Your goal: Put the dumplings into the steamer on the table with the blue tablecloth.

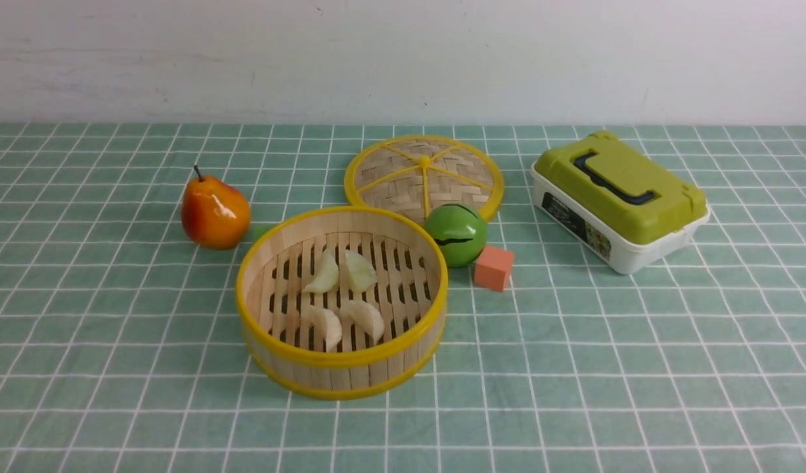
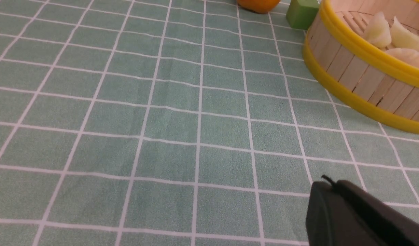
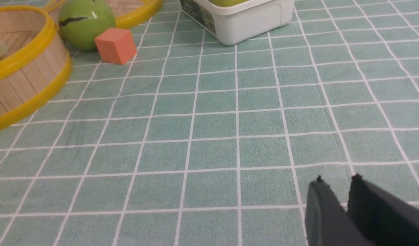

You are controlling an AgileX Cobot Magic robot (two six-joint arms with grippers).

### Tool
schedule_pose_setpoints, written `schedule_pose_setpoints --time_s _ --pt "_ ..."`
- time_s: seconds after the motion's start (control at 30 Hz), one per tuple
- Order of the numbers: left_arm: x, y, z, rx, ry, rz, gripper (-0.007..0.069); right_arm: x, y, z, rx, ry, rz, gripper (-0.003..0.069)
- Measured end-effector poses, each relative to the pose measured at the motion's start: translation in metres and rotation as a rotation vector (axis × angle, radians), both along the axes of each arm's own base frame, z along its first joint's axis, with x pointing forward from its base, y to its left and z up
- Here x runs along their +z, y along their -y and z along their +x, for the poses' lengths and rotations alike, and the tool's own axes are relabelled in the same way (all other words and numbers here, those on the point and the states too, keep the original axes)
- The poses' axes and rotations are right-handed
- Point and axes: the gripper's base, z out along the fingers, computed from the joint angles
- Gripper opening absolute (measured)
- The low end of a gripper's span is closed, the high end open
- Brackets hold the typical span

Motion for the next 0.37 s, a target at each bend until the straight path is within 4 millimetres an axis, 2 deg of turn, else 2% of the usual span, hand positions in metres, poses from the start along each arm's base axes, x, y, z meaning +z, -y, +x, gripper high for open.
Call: schedule_pose_setpoints --time_s 0.37 --pt "0.0 0.0 0.0 0.0 0.0 0.001 -0.001 0.0 0.0 0.0 0.0 0.0 0.0 0.0132"
